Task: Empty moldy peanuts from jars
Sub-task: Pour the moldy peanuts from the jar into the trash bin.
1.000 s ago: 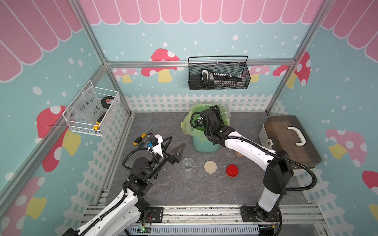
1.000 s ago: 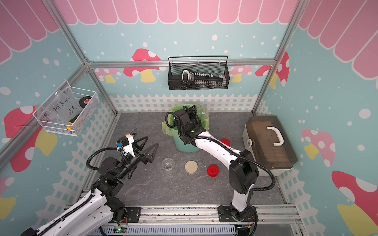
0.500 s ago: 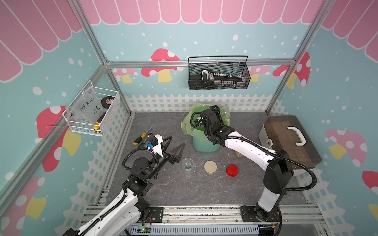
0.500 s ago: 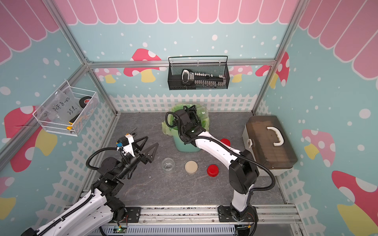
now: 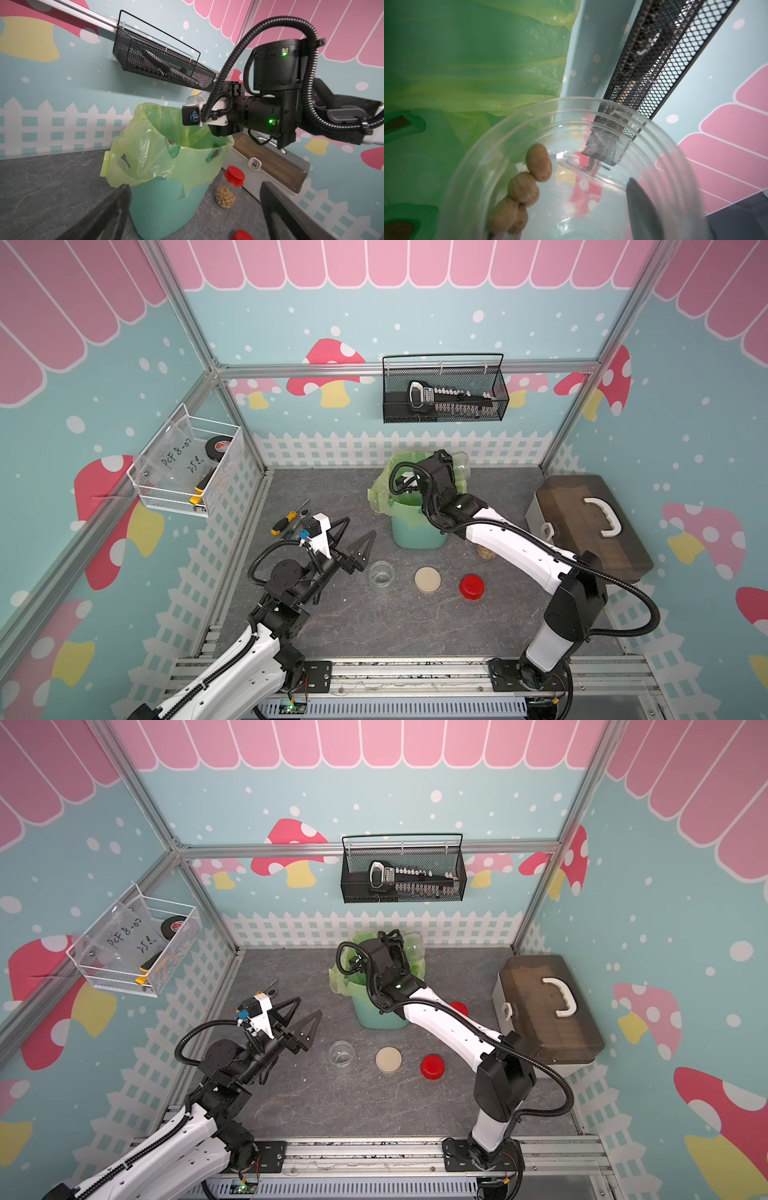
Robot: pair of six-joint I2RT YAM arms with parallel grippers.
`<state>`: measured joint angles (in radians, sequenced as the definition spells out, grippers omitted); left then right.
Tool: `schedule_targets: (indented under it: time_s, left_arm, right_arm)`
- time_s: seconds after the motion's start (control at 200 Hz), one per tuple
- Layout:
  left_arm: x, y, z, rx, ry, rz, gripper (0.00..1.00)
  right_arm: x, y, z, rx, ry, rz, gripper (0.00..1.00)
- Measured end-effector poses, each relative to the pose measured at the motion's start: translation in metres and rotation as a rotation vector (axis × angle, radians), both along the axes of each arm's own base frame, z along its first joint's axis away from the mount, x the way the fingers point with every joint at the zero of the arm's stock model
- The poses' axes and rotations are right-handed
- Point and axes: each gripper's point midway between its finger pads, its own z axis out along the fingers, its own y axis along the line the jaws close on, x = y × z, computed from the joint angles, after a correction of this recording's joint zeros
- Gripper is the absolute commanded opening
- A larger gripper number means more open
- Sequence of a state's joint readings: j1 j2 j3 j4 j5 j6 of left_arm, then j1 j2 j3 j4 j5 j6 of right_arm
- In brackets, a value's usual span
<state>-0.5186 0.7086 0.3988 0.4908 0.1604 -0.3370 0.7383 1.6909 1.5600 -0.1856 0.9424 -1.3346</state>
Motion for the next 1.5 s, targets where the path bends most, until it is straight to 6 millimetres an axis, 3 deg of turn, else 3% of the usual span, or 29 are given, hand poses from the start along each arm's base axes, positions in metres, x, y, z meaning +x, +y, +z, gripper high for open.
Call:
schedule_targets:
  time_s: [0.275,0.55,0.84,1.046,1.361,1.501]
  left_arm:
    - [0.0,0.0,0.0,0.0,0.0,0.0,0.95]
    - [0.001,-0.001,-0.001,0.002,0.004,0.0,0.95]
    - [0.002,-0.001,-0.003,0.004,0.007,-0.001,0.95]
    - [0.003,-0.002,-0.004,0.006,0.011,0.0,0.95]
    - [0.004,-0.002,-0.004,0.002,0.012,-0.001,0.95]
    - [0.004,-0.002,-0.004,0.002,0.012,-0.001,0.95]
  right_arm:
    - [-0.019,-0.009,0.012,0.235,0.025,0.043,0.56]
    - [-0.043,-0.018,0.032,0.59,0.083,0.121,0.56]
    - [-0.052,-0.025,0.041,0.841,0.143,0.154,0.55]
    - [-0.041,-0.022,0.033,0.801,0.161,0.108,0.54]
    - [-0.02,-0.013,-0.003,0.411,0.115,-0.002,0.55]
    - [-0.012,-0.019,-0.007,0.29,0.09,-0.045,0.55]
